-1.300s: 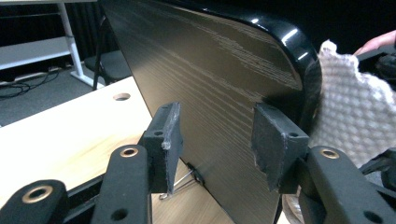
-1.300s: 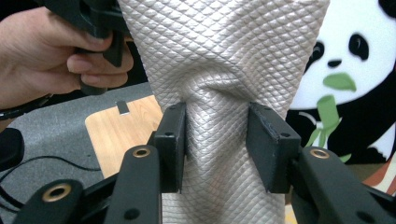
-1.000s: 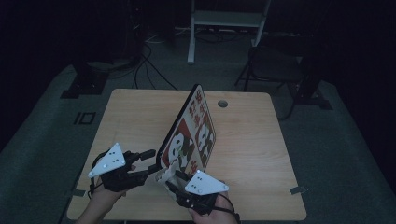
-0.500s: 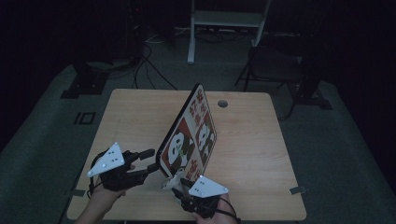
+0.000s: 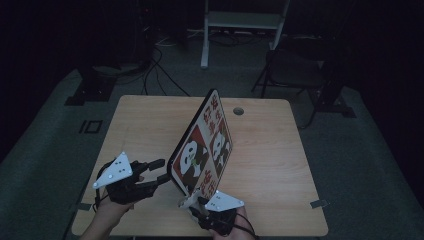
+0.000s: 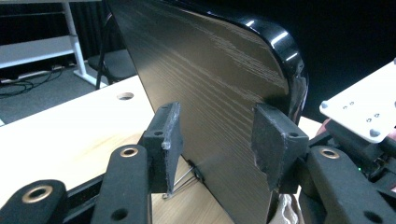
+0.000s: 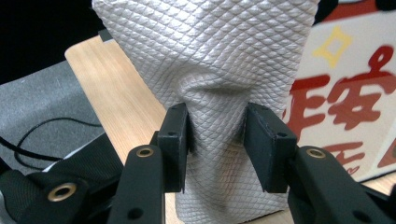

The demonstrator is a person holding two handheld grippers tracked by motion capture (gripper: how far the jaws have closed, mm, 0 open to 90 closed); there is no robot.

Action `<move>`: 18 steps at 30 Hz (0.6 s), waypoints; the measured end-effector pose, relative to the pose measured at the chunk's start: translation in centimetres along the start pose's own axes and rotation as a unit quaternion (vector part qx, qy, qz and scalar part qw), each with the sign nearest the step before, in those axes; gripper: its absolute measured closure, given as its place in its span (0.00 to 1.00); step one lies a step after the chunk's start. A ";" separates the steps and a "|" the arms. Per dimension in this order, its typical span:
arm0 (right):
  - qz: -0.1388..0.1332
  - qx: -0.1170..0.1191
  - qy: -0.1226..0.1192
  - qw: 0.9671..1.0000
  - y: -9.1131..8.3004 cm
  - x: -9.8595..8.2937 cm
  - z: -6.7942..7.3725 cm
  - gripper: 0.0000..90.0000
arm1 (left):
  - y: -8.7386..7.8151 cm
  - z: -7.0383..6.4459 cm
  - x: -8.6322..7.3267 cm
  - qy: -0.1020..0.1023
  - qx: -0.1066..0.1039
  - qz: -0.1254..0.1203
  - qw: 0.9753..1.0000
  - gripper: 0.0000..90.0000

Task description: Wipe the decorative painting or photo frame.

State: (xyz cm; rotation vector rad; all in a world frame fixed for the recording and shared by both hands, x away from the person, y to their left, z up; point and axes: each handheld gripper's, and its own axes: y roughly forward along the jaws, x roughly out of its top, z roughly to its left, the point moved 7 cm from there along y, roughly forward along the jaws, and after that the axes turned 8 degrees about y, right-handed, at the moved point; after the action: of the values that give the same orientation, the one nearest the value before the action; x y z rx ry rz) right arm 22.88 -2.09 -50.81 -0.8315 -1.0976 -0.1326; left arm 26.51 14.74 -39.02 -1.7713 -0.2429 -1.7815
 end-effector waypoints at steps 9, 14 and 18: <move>0.034 -0.003 0.008 0.999 0.6 -1.7 -0.7 0.67 | 0.0 0.0 0.0 0.000 -0.002 0.000 1.000 0.59; 0.053 -0.001 0.016 0.998 1.1 -2.7 -1.1 0.67 | 0.0 0.3 -0.1 -0.005 -0.001 -0.001 1.000 0.59; 0.068 0.002 0.022 0.997 1.5 -3.4 -1.4 0.68 | 0.0 0.5 -0.2 -0.010 0.001 -0.003 1.000 0.59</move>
State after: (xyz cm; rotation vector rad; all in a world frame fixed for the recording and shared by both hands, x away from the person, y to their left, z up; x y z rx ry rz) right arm 23.02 -2.97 -54.65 -0.8931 -0.9967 -0.0336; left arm 26.90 15.09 -39.14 -1.7890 -0.2588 -1.7675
